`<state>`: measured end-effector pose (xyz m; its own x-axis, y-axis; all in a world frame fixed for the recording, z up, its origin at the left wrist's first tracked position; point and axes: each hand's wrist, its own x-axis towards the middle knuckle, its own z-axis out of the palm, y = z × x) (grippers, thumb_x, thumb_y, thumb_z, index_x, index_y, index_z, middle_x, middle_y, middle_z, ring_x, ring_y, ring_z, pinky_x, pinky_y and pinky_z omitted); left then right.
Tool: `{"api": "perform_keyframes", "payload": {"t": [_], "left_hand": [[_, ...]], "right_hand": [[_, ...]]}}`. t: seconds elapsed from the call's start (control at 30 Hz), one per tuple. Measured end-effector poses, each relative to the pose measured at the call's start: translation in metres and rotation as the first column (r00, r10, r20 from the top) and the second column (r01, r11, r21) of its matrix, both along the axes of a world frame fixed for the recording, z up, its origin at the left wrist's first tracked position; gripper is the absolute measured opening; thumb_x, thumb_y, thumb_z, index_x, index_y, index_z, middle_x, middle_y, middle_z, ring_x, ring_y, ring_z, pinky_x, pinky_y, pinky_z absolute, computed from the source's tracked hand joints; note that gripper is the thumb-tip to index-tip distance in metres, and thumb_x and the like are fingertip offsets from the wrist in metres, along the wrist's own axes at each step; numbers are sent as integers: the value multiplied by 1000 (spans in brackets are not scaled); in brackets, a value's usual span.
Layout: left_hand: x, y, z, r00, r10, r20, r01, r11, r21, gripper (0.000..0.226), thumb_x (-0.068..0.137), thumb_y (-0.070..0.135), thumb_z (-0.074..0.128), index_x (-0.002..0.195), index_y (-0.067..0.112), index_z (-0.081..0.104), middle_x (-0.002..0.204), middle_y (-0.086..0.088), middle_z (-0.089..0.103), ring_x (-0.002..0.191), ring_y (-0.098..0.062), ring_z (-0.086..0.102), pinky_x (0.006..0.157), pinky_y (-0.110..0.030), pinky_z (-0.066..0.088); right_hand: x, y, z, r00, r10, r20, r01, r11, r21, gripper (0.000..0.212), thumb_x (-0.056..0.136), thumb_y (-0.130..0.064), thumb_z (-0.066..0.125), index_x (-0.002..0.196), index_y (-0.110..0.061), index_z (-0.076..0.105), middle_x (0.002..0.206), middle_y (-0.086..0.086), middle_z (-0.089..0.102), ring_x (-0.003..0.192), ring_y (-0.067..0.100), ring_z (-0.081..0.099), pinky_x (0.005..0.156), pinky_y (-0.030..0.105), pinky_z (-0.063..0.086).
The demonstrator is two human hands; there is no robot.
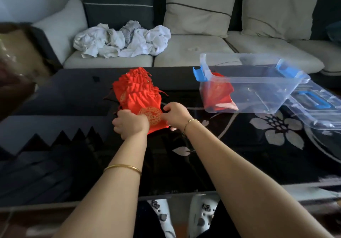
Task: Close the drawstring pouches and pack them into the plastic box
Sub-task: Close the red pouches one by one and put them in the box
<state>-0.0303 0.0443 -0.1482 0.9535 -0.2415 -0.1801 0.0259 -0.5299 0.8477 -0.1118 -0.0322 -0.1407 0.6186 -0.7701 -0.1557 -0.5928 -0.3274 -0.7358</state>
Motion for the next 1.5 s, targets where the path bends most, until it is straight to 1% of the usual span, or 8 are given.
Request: {"api": "perform_keyframes", "payload": {"t": [0.4, 0.53, 0.7, 0.77, 0.87, 1.0, 1.13, 1.5], "left_hand": [[17, 4, -7, 981, -13, -194, -17, 989, -150, 49, 88, 21, 61, 129, 3, 40, 132, -18, 47, 114, -36, 53, 91, -45, 49], [17, 8, -2, 971, -21, -237, -29, 978, -208, 64, 87, 53, 56, 129, 5, 47, 129, -13, 54, 112, -34, 56, 96, -45, 48], [-1, 10, 24, 902, -292, -318, 144, 899, -414, 79, 74, 75, 52, 124, 14, 54, 113, -2, 62, 101, -24, 61, 93, -40, 49], [-9, 10, 31, 858, -412, -306, 206, 823, -530, 68, 73, 64, 65, 120, 15, 57, 112, -6, 67, 99, -25, 65, 87, -44, 54], [-27, 4, 36, 795, -573, -200, 312, 668, -675, 11, 88, 18, 65, 98, 16, 64, 88, -6, 72, 79, -19, 69, 74, -35, 56], [-51, -6, 32, 716, -698, -20, 536, 567, -625, 16, 87, 2, 61, 89, 16, 68, 84, -7, 70, 80, -22, 66, 82, -37, 51], [-61, -8, 31, 693, -720, 33, 603, 554, -574, 14, 86, 5, 64, 92, 16, 69, 87, -5, 70, 81, -20, 66, 80, -34, 52], [-52, -4, 32, 696, -717, 39, 614, 566, -549, 14, 81, 22, 71, 95, 23, 68, 101, -7, 68, 102, -25, 63, 100, -48, 46]], "right_hand": [[4, -3, -25, 978, -43, 204, 63, 994, -92, 9, 80, -7, 66, 84, -14, 63, 89, -3, 60, 81, 12, 57, 64, 19, 43], [-17, 1, -8, 933, 66, 354, -42, 996, -75, 14, 84, 2, 58, 88, -11, 57, 78, 0, 61, 59, 9, 58, 48, 11, 42], [-61, 3, 18, 905, 110, 412, -80, 993, -89, 15, 86, 6, 55, 91, -8, 56, 76, 6, 63, 67, 12, 61, 55, 19, 50], [-78, 4, 21, 914, 77, 398, -53, 996, -72, 14, 86, 6, 55, 90, -8, 57, 75, 8, 64, 67, 15, 62, 56, 21, 51], [-97, 2, 20, 930, -52, 365, 63, 998, -17, 17, 85, 4, 54, 91, -12, 56, 77, 8, 65, 68, 21, 64, 57, 29, 53], [-113, -1, 25, 771, -386, 506, 158, 886, 436, 34, 91, 1, 44, 122, -9, 47, 87, 8, 65, 62, 15, 59, 54, 26, 47], [-117, -6, 29, 596, -585, 551, 9, 691, 723, 21, 92, -12, 46, 111, -10, 54, 80, 9, 61, 62, 17, 58, 56, 27, 46], [-117, -6, 24, 667, -484, 566, 185, 844, 503, 6, 91, -10, 59, 90, -7, 64, 68, 5, 64, 54, 8, 60, 51, 16, 51]]}}
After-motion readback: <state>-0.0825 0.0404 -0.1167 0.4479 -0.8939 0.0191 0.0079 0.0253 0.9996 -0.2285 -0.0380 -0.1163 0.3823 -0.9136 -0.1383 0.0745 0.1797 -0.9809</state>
